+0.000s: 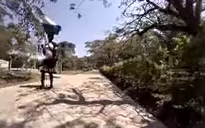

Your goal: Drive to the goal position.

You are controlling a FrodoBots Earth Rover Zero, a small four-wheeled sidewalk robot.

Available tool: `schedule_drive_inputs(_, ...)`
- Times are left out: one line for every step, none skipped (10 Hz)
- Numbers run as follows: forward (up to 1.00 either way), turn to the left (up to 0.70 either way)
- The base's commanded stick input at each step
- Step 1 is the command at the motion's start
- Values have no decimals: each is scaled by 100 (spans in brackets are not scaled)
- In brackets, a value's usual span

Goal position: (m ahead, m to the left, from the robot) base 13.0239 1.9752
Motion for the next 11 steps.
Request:
schedule_drive_inputs(70, 0)
schedule_drive_inputs(70, 0)
schedule_drive_inputs(70, 0)
schedule_drive_inputs(70, 0)
schedule_drive_inputs(70, 0)
schedule_drive_inputs(70, 0)
schedule_drive_inputs(70, 0)
schedule_drive_inputs(70, 0)
schedule_drive_inputs(70, 0)
schedule_drive_inputs(70, 0)
schedule_drive_inputs(70, 0)
